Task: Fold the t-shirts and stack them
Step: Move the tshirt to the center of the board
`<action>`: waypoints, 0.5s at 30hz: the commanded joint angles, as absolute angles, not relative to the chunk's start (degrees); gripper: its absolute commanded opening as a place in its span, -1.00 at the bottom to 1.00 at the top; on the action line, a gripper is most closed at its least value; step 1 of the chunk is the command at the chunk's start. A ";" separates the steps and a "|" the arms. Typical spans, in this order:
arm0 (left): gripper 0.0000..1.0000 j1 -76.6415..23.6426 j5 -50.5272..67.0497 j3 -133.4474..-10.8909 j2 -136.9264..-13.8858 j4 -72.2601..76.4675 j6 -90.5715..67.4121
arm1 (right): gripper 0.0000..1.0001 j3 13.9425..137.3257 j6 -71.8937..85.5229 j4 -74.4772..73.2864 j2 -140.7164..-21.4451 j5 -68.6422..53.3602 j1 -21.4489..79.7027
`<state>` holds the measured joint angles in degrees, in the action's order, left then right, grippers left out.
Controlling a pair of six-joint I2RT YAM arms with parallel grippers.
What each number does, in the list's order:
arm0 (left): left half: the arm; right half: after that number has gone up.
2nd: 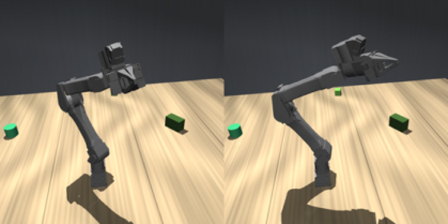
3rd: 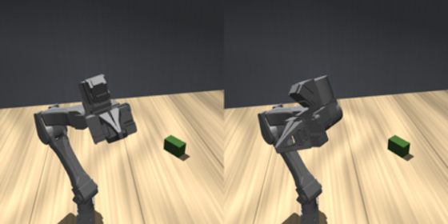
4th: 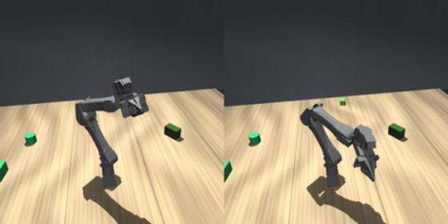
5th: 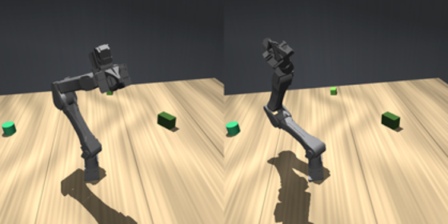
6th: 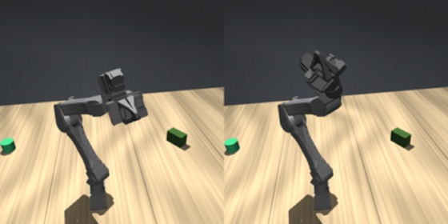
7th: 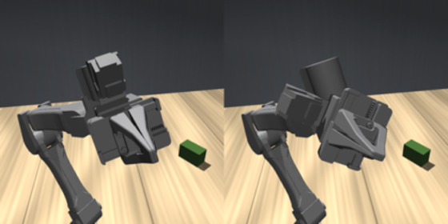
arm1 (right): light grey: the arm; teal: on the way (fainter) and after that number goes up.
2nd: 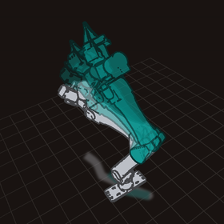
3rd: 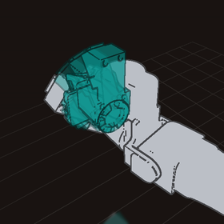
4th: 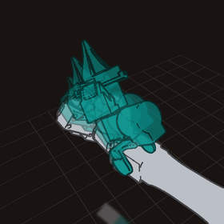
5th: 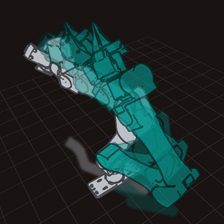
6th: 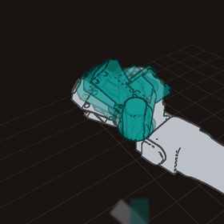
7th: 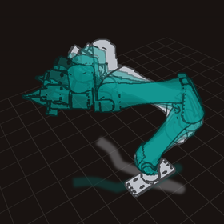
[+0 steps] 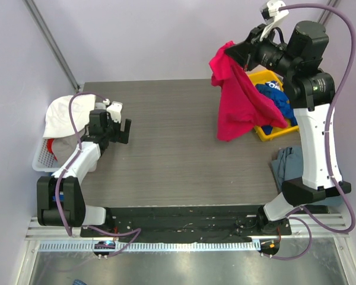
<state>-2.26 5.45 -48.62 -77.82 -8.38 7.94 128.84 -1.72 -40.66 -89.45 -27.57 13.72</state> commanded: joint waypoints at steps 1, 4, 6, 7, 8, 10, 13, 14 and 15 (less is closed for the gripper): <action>0.91 -2.64 4.48 -50.62 -77.78 -5.62 8.35 | -0.98 128.07 12.46 -27.87 -89.03 -43.05 14.50; 0.90 -2.64 4.22 -50.36 -77.34 -5.63 8.70 | -0.98 125.60 20.46 -21.55 -89.38 -48.50 14.94; 0.90 -2.72 4.22 -50.27 -77.34 -5.54 8.79 | -0.98 124.29 24.51 -17.87 -89.56 -50.71 15.46; 0.90 -2.64 4.22 -50.19 -77.43 -5.62 8.79 | -0.98 123.93 25.13 -17.15 -89.47 -50.97 15.73; 0.90 -2.72 4.13 -50.10 -77.52 -5.62 8.88 | -0.98 123.84 25.22 -16.88 -89.65 -50.89 16.43; 0.90 -2.72 4.22 -50.10 -77.52 -5.63 8.88 | -0.98 123.14 24.61 -16.79 -90.08 -50.10 17.14; 0.90 -2.64 4.13 -50.10 -77.78 -5.63 8.79 | -0.98 120.51 27.24 -13.81 -91.22 -50.97 18.98; 0.90 -2.64 4.13 -50.10 -77.87 -5.63 8.88 | -0.98 119.45 28.46 -12.23 -91.49 -51.59 19.59; 0.90 -2.72 3.96 -50.10 -77.78 -5.54 8.88 | -0.98 118.14 29.26 -10.48 -91.93 -51.85 21.17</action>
<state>-2.52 4.56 -48.62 -77.95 -8.36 8.16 120.77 23.16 -21.26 -90.96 -48.51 18.00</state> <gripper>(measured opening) 0.951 0.042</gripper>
